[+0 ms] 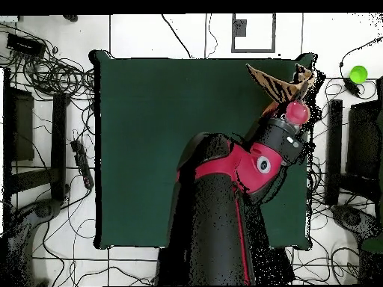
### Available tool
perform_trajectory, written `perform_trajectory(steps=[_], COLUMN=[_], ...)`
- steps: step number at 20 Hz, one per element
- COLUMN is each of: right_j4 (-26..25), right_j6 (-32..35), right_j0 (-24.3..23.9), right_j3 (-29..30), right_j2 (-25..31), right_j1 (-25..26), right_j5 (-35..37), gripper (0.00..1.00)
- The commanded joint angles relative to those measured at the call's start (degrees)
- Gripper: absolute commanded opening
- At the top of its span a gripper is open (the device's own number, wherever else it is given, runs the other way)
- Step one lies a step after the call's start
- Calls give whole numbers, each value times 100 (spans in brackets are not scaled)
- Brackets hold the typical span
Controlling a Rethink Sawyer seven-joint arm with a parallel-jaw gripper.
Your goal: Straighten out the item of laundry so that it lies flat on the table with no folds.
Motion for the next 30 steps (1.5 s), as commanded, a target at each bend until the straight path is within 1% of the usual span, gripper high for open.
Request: perform_trajectory(steps=[1, 6, 11, 13, 17, 19, 21, 25, 27, 30], right_j4=[920, 1546, 1602, 1534, 1582, 1692, 1864, 2098, 2291, 2513], right_j6=[1428, 1132, 1284, 1442, 1684, 1813, 1769, 1907, 1878, 2023], right_j0=[410, 643, 929, 1043, 1220, 1287, 1326, 1464, 1547, 1750], right_j3=[617, 473, 551, 566, 481, 446, 415, 436, 438, 485], right_j2=[589, 496, 381, 350, 325, 312, 297, 259, 253, 249], right_j1=[249, 341, 493, 619, 960, 1073, 1158, 1296, 1375, 1487], right_j5=[454, 523, 699, 855, 1197, 1333, 1410, 1604, 1687, 1845], gripper=[0, 0, 0, 0, 0, 0, 0, 0, 0, 0])
